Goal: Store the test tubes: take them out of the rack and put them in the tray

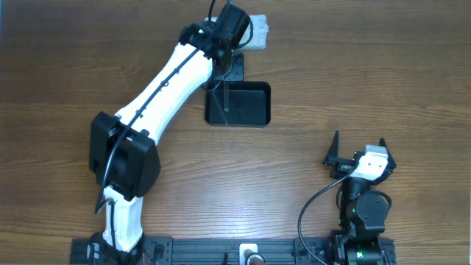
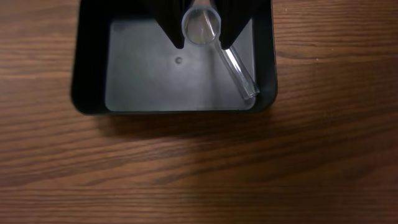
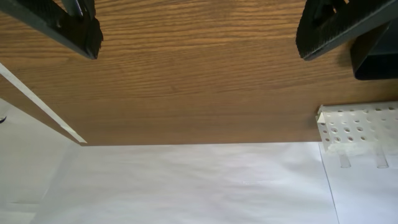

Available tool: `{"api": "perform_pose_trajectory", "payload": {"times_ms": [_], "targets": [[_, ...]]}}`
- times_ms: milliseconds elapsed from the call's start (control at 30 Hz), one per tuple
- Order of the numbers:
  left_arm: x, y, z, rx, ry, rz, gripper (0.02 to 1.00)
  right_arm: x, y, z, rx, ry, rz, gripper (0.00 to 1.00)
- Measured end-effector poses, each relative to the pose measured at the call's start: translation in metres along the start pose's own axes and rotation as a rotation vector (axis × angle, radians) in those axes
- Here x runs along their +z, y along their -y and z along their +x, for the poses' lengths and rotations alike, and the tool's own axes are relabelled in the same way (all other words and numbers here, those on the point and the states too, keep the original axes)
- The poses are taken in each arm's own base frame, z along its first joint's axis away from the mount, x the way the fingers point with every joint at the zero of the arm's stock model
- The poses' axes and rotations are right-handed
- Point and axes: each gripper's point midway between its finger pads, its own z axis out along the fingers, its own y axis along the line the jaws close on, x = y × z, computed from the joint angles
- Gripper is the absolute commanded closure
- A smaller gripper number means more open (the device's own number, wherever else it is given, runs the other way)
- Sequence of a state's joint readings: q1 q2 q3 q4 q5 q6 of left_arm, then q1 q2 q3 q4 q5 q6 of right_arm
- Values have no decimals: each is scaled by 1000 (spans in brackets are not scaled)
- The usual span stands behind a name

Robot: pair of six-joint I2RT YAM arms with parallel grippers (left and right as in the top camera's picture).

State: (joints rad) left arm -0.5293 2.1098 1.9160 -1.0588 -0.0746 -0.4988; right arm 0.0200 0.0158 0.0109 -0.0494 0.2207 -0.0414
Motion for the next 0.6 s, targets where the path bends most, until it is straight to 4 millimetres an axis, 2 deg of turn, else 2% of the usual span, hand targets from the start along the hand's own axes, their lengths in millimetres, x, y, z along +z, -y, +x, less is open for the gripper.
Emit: {"api": "perform_pose_trajectory", "payload": {"times_ms": [400, 467, 500, 600], "targets": [[35, -9, 9, -11, -52, -71, 939, 0, 0, 0, 0, 0, 0, 9], [40, -10, 11, -10, -60, -78, 925, 0, 0, 0, 0, 0, 0, 9], [42, -10, 12, -10, -64, -80, 888, 0, 0, 0, 0, 0, 0, 9], [44, -10, 12, -10, -66, -81, 877, 0, 0, 0, 0, 0, 0, 9]]}}
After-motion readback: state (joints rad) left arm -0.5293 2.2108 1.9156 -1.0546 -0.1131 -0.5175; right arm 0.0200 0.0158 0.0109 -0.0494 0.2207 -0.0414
